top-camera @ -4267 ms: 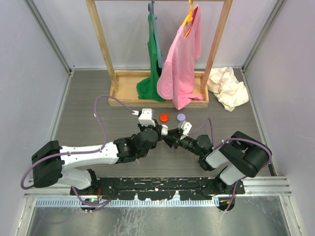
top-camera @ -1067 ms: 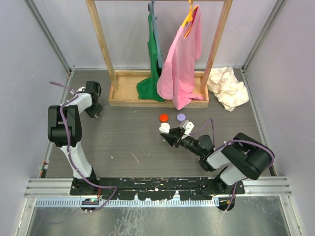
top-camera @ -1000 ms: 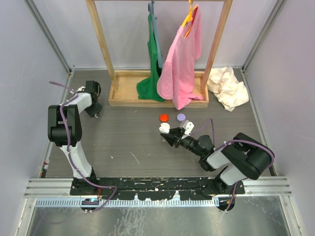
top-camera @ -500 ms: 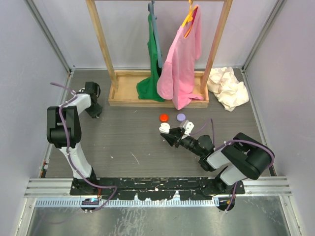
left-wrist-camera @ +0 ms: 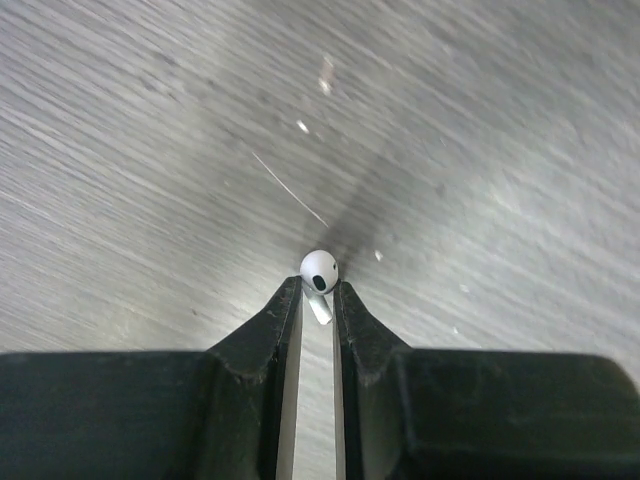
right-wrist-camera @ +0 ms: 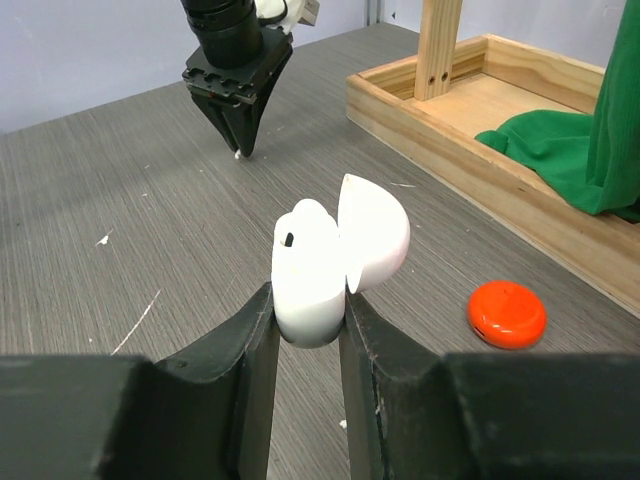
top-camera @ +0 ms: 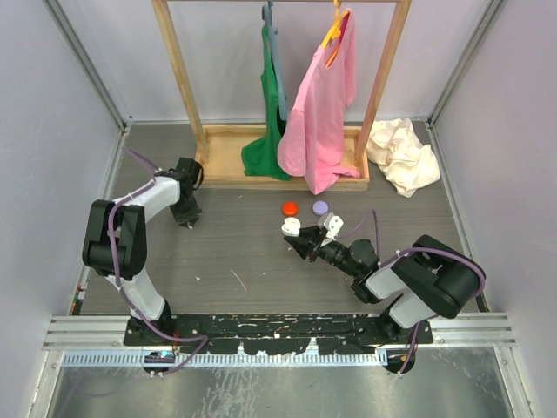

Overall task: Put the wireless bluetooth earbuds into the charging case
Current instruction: Move the earbud to the center of the board.

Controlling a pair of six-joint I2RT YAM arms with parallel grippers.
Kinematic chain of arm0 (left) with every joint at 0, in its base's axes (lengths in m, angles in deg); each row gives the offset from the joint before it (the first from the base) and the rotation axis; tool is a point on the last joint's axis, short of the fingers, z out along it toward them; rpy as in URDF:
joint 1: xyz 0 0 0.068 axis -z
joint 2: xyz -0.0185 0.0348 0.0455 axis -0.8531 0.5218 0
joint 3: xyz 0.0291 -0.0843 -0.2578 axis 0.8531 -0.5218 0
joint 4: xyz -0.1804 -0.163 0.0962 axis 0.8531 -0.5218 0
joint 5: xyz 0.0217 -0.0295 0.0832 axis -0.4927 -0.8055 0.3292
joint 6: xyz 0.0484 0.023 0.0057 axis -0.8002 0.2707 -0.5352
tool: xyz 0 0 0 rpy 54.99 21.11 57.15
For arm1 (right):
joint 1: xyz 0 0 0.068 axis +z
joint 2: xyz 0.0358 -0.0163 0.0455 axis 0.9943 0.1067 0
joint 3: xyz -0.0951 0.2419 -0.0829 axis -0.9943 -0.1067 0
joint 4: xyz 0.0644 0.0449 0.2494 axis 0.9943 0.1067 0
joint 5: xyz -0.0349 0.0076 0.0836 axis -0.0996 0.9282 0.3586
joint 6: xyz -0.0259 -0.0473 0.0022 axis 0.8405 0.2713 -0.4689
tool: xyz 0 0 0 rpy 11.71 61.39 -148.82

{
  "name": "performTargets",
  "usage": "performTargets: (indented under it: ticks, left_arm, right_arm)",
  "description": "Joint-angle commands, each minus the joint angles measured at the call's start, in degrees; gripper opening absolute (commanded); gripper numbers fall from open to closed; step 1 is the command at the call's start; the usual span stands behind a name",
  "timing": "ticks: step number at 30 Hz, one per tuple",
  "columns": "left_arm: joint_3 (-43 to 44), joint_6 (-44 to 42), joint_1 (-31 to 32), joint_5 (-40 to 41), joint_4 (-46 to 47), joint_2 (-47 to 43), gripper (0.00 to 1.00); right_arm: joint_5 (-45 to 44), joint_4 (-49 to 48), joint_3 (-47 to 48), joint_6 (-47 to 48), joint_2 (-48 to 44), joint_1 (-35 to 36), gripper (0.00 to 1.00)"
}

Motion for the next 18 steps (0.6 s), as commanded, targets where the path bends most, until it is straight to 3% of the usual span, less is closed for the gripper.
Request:
performTargets:
  ticks: [1, 11, 18]
  left_arm:
    - [-0.8, -2.0, 5.0, 1.4, -2.4, -3.9, 0.15]
    - [1.2, -3.9, 21.0, 7.1, -8.5, -2.3, 0.15]
    - [4.9, -4.7, 28.2, 15.6, -15.0, 2.8, 0.15]
  right_arm:
    - [-0.6, -10.4, -0.2, 1.0, -2.1, 0.2, 0.06]
    - [-1.3, -10.4, -0.5, 1.2, -2.3, 0.1, 0.06]
    - [-1.5, -10.4, -0.5, 1.3, -2.5, 0.2, 0.06]
